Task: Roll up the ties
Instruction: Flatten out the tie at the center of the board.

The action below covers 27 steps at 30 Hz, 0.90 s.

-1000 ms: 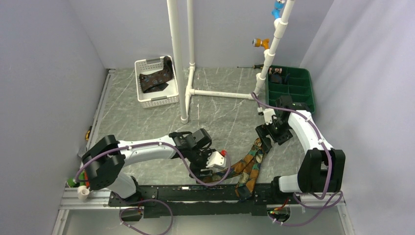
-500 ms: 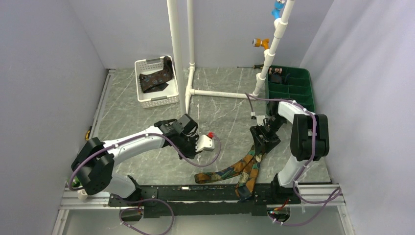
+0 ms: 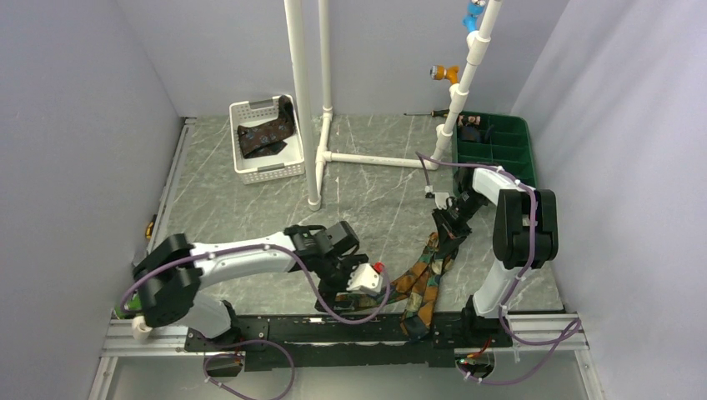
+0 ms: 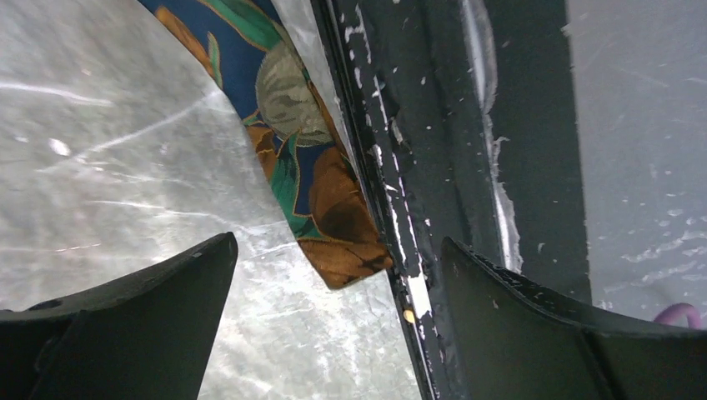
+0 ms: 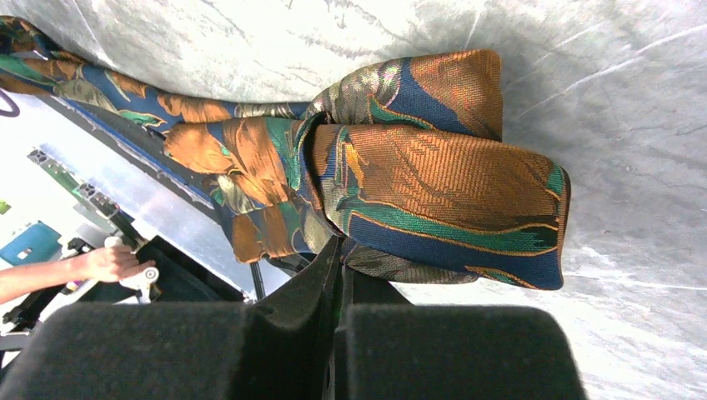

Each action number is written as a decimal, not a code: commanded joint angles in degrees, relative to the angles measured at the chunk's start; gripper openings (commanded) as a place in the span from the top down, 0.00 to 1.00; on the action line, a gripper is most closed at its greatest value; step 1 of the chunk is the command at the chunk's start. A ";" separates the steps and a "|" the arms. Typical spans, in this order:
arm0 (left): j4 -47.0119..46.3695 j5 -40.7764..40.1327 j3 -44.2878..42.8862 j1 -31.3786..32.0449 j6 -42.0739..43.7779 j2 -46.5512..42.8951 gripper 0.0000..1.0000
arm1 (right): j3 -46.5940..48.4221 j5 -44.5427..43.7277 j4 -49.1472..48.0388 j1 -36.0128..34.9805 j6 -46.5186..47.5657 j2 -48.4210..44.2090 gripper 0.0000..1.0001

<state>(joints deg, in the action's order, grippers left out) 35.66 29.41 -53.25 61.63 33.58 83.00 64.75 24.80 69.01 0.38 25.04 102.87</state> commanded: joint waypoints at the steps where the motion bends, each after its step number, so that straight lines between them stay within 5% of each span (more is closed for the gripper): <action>1: -2.77 -4.10 0.21 1.97 -1.20 5.49 0.06 | 0.47 1.73 2.64 -0.03 1.56 -1.88 1.00; 3: -3.00 -7.57 0.03 2.26 -1.59 7.34 0.17 | 0.15 1.28 2.55 -0.06 2.10 -3.23 1.00; 9: 1.91 -13.43 1.57 -0.82 1.27 2.00 0.84 | 3.46 -4.24 2.06 -0.05 5.11 -4.60 1.00; 11: 4.80 -14.80 2.99 -2.71 3.26 -1.20 1.00 | 5.77 -6.94 2.24 -0.03 7.33 -4.04 1.00; 18: 8.53 -20.17 11.12 -13.19 8.34 -9.79 1.00 | 12.95 -19.70 2.11 -3.85 19.13 -2.25 1.00; 25: 7.22 -22.60 16.00 -25.47 13.47 -14.54 1.00 | 6.25 -37.40 -7.09 -6.24 27.23 -5.50 1.00; 27: 5.85 -23.77 16.94 -27.07 14.62 -16.36 1.00 | 6.36 -37.43 -7.48 -5.59 26.56 -5.96 0.91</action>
<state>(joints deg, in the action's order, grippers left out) 40.51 9.30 -38.04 37.74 43.99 70.24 72.23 -0.75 65.73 -7.16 47.05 99.98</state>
